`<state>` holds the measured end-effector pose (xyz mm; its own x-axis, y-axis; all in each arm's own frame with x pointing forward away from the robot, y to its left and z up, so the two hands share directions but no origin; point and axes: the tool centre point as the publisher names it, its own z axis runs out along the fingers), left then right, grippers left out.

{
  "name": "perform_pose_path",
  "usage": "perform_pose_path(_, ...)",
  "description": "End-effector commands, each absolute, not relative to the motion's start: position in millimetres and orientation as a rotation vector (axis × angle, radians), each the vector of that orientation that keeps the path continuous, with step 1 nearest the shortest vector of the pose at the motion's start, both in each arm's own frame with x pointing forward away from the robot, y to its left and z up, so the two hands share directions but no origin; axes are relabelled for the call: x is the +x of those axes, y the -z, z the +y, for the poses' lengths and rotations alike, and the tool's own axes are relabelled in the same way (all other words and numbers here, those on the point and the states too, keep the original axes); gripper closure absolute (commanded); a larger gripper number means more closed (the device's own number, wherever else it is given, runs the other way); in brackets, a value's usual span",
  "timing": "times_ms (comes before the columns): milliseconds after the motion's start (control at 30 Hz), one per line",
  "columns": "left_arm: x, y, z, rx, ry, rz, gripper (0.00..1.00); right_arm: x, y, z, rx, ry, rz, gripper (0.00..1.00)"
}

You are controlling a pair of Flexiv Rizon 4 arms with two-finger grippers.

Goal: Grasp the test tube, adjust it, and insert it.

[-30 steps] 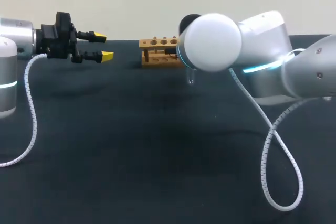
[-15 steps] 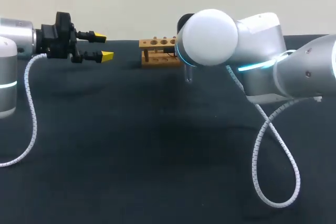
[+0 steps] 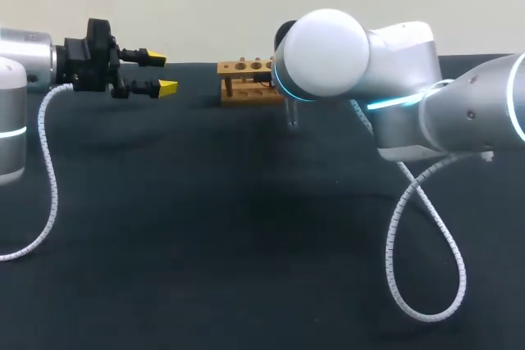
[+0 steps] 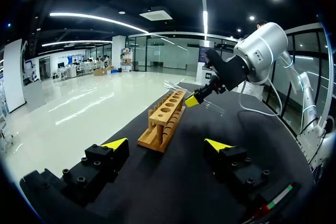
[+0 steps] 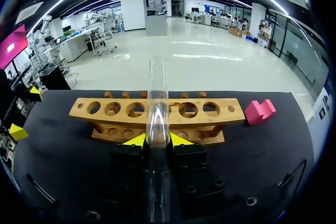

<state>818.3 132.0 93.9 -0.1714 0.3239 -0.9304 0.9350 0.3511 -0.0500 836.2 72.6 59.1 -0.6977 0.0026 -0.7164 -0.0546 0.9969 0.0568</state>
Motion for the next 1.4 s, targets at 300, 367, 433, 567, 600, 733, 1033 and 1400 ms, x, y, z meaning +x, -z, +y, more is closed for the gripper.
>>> perform_pose_path(300,817.7,-92.8,132.8,1.131,0.834,1.69,0.0,838.9,-50.9,72.9,-0.029,-0.102,2.365,1.0)
perform_pose_path(367,817.7,-92.8,132.8,1.131,0.834,1.69,0.0,839.1,-50.0,73.1,-0.031,-0.103,2.37,1.0)
perform_pose_path(433,817.7,-92.8,132.8,1.131,0.834,1.69,0.0,839.6,-48.7,73.3,-0.031,-0.104,2.375,1.0)
perform_pose_path(567,817.7,-92.8,132.8,1.131,0.834,1.69,0.0,839.8,-47.3,73.5,-0.031,-0.107,2.386,1.0)
perform_pose_path(600,817.7,-92.8,132.8,1.131,0.834,1.69,0.0,839.7,-46.7,73.7,-0.031,-0.108,2.391,1.0)
perform_pose_path(733,817.7,-92.8,132.8,1.131,0.834,1.69,0.0,839.0,-43.3,74.4,-0.027,-0.116,2.415,1.0)
perform_pose_path(1033,817.7,-92.8,132.8,1.131,0.834,1.69,0.0,834.9,-36.2,74.8,-0.016,-0.137,2.47,1.0)
perform_pose_path(1400,817.7,-92.8,132.8,1.131,0.834,1.69,0.0,834.6,-32.4,75.9,-0.009,-0.161,2.506,1.0)
